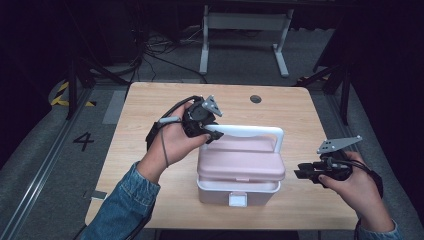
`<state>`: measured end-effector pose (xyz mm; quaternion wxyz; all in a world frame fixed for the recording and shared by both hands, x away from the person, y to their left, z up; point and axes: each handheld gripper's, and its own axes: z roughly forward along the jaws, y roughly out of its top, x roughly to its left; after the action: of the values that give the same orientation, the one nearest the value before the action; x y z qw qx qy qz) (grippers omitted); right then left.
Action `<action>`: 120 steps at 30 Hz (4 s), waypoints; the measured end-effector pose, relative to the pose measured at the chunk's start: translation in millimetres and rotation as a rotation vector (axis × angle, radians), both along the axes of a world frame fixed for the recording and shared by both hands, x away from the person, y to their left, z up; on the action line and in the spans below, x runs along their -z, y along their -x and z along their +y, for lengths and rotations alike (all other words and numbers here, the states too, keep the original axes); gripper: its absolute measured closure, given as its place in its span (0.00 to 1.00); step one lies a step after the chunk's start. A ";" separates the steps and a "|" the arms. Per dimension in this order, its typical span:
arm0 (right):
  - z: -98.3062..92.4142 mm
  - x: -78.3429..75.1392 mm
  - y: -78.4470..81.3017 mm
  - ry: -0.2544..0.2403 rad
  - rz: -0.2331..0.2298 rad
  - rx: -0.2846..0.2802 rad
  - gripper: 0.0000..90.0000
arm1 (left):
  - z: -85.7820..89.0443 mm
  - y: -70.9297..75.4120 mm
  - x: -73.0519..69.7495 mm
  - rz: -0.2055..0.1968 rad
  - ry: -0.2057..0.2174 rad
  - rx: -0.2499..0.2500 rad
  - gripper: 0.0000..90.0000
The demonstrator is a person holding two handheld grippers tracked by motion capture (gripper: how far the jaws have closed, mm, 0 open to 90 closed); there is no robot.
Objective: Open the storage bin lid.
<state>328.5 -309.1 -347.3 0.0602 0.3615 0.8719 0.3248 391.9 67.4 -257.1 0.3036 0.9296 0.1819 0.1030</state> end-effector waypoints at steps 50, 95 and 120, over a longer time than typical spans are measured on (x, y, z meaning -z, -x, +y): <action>29.8 -2.4 5.8 -0.402 -0.231 -0.203 1.00 | 13.1 -25.2 -6.6 0.069 0.154 -0.046 0.47; 32.4 -9.6 -7.1 -0.440 -0.198 -0.195 1.00 | 76.9 58.2 65.8 -0.100 0.376 -0.023 0.29; 30.3 -10.8 -7.0 -0.460 -0.186 -0.197 0.98 | 56.5 57.5 60.4 -0.307 0.298 -0.031 0.60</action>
<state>335.5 -278.7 -336.5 0.0243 0.2477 0.7967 0.5507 334.4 123.9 -317.5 0.4604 0.8448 0.1611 0.2200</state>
